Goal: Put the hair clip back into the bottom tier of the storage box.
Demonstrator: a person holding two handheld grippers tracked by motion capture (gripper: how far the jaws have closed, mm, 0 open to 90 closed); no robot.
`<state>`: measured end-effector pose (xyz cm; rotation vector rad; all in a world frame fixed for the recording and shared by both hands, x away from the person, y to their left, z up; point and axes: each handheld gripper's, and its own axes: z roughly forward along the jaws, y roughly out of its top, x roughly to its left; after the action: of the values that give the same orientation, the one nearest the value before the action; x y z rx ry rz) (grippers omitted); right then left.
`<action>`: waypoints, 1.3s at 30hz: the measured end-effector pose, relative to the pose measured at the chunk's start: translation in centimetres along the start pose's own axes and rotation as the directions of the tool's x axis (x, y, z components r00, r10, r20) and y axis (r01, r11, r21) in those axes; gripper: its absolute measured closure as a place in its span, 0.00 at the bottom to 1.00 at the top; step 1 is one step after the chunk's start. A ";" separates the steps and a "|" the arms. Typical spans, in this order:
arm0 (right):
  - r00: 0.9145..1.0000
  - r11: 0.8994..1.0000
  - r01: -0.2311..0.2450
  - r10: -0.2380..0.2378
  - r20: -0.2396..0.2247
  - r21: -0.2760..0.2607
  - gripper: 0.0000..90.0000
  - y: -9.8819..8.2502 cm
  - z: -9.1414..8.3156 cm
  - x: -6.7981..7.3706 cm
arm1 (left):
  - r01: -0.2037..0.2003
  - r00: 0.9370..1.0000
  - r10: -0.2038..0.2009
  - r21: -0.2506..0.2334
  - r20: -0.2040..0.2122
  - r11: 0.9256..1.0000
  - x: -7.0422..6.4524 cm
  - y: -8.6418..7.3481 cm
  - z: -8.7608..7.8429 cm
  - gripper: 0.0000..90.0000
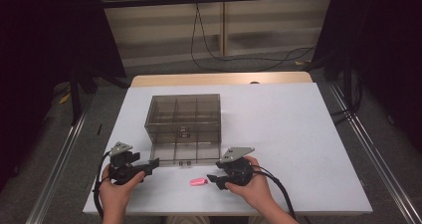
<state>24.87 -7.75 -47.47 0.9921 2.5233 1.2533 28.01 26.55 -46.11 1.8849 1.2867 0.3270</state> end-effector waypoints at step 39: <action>0.992 0.992 0.119 -0.117 -0.042 0.038 0.78 0.3 2.4 1.9 | 0.012 1.000 -0.012 0.004 -0.012 1.000 0.4 -0.2 -0.3 0.18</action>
<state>24.53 -4.83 -48.48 0.8199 2.6047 1.2045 27.89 27.05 -46.17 1.8803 1.3067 0.3301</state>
